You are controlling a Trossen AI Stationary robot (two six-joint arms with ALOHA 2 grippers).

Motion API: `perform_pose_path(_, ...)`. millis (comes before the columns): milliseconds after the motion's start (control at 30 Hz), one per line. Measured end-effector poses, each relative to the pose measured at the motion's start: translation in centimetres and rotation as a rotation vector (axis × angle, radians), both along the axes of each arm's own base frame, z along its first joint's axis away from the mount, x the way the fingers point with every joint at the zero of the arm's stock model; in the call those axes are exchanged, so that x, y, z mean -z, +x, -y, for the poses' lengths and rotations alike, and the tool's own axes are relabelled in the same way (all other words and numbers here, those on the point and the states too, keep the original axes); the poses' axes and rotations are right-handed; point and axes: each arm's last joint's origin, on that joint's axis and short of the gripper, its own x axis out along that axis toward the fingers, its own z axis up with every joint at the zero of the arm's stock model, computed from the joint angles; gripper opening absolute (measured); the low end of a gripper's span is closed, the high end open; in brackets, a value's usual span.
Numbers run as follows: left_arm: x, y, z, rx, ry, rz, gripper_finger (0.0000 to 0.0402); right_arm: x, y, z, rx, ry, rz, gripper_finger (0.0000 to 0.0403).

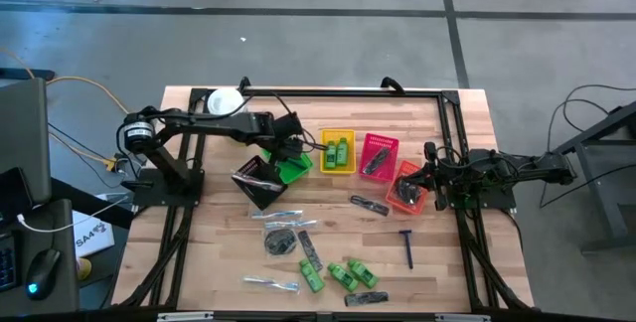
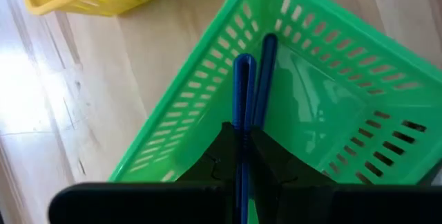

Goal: Pick & Place Travel size toiletries
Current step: Put the left blue shaver into the green bin, then put the bottom blue toothbrush into the black bin

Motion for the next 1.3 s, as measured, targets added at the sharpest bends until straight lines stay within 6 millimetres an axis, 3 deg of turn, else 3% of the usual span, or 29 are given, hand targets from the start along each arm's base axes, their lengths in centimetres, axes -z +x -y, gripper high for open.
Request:
perform_pose_path(300, 0.2, -0.1, 0.0, 0.007, 0.001, -0.008, 0.0008, 0.0, 0.0, 0.0, 0.000, 0.000, 0.001, 0.0003)
perform_pose_path(633, 3.0, 0.8, -0.2, 0.013, -0.019, -0.098, 0.0008, 0.1, 0.0, 0.0, 0.000, -0.001, -0.010, 0.0003)
perform_pose_path(767, 3.3, 1.0, -0.3, 0.012, -0.018, -0.096, 0.0010, 0.1, 0.0, 0.0, 0.000, -0.001, -0.010, 0.0003)
perform_pose_path(1100, 3.0, 1.1, -0.3, -0.023, -0.029, -0.093, 0.0129, 0.1, 0.0, 0.0, 0.000, -0.001, -0.012, 0.0003)
perform_pose_path(1300, 0.1, 2.0, -0.4, -0.094, -0.056, -0.106, 0.0174, 0.2, 0.0, 0.0, 0.000, -0.003, -0.024, 0.0003)
